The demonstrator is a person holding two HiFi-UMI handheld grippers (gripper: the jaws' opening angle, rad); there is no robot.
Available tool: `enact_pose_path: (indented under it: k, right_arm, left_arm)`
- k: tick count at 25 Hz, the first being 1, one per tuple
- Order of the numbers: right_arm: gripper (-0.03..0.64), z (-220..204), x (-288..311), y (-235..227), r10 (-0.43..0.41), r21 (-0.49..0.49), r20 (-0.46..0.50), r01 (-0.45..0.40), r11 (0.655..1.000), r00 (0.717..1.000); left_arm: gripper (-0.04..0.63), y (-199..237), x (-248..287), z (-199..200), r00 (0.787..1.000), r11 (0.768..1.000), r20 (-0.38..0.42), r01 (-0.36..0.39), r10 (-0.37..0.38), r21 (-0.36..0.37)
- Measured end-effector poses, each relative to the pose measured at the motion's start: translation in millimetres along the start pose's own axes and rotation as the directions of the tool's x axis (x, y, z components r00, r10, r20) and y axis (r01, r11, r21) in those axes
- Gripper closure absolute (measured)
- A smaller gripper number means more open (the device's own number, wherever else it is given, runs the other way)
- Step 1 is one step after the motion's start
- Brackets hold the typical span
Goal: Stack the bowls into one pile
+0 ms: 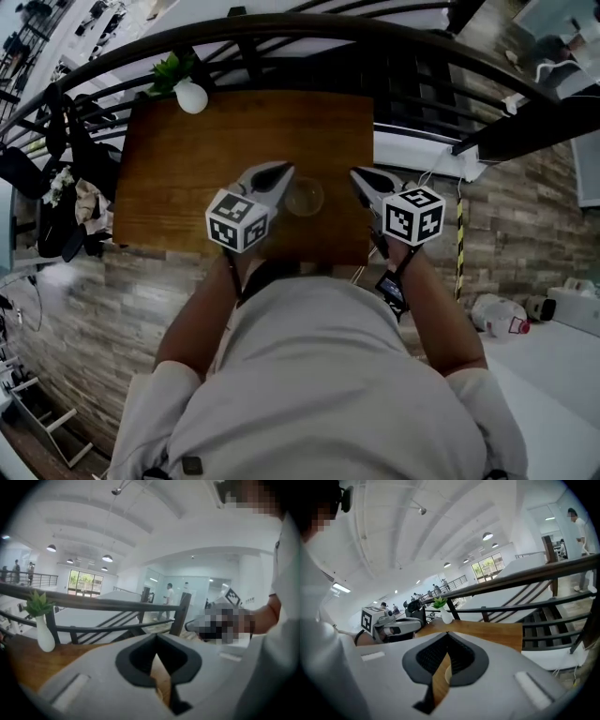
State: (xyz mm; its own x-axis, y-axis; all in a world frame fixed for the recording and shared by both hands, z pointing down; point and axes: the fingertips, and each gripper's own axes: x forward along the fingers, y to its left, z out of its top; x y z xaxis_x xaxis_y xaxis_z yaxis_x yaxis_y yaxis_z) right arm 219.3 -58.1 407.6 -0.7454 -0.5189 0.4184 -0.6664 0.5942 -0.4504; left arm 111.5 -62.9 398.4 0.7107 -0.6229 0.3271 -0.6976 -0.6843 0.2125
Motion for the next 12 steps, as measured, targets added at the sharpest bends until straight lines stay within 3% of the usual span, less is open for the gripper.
enact_pose_path:
  k: [5,12]
  right_arm:
    - [0.609,24.7,-31.9,23.8,0.017,-0.047,0.062,-0.014,0.999,0.998]
    - [0.609,16.4,-42.5,36.8,0.051,-0.033,0.071,-0.049,0.998,0.996]
  left_arm:
    - [0.591,-23.5,-19.2,32.6,0.998,0.999,0.054,-0.015,0.013,0.037]
    - [0.591,-40.4,-33.4,32.2,0.998,0.998,0.051,-0.036,0.033,0.046]
